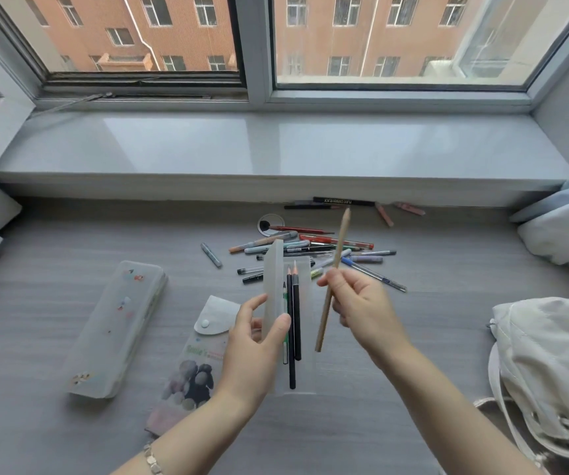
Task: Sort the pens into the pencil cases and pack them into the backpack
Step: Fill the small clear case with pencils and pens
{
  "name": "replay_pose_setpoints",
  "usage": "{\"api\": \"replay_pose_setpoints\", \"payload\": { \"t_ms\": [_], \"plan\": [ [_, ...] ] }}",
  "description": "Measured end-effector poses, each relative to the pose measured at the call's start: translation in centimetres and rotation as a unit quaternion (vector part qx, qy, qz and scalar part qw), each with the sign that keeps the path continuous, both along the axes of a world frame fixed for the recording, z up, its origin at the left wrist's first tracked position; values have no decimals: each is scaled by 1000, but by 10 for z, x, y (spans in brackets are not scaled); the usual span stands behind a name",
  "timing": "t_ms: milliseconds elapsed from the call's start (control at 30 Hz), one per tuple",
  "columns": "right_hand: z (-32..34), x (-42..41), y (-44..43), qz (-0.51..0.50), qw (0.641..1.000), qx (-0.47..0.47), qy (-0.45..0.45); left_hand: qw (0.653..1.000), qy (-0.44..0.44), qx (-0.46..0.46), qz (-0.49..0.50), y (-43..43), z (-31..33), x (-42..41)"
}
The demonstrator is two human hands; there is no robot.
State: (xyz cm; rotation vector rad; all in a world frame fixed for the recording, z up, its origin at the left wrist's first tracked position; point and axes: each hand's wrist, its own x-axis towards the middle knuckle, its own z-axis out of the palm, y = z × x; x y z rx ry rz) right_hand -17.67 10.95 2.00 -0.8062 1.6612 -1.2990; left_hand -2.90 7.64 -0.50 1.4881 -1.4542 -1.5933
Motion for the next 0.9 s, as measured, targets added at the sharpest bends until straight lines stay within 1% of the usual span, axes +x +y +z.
{"api": "replay_pose_setpoints", "payload": {
  "t_ms": [67,100,167,200,333,400,467,533,567,667,733,767,833,900],
  "plan": [
    [-13,10,-4,28,997,31,67,1000,7,6,-4,3,1,-2],
    [-21,13,-5,42,991,52,119,1000,10,8,-5,4,2,-3],
    [-33,19,-3,59,968,102,222,1000,13,11,-1,4,3,-4],
    [-37,20,-1,59,958,111,257,1000,15,14,2,4,2,-4],
    [-44,24,7,79,939,101,320,999,23,26,17,-1,4,-8],
    [-44,21,9,82,916,79,385,999,29,36,25,-5,5,-13],
    [-46,18,9,102,896,69,426,999,25,39,26,-14,4,-18],
    [-48,8,2,139,883,71,442,999,9,34,18,-26,0,-24],
    [-48,1,-6,140,884,66,442,999,3,29,15,-33,-1,-27],
    [-48,-33,-48,106,892,74,432,1000,-21,5,15,-52,-1,-35],
    [-54,-54,-84,85,888,83,445,999,-25,-4,25,-63,1,-38],
    [-58,-63,-104,90,883,97,450,999,-25,-3,32,-69,2,-40],
    [-67,-72,-135,121,866,128,468,999,-29,1,41,-78,2,-43],
    [-78,-76,-159,164,834,159,502,998,-30,6,47,-85,-1,-45]
  ]
}}
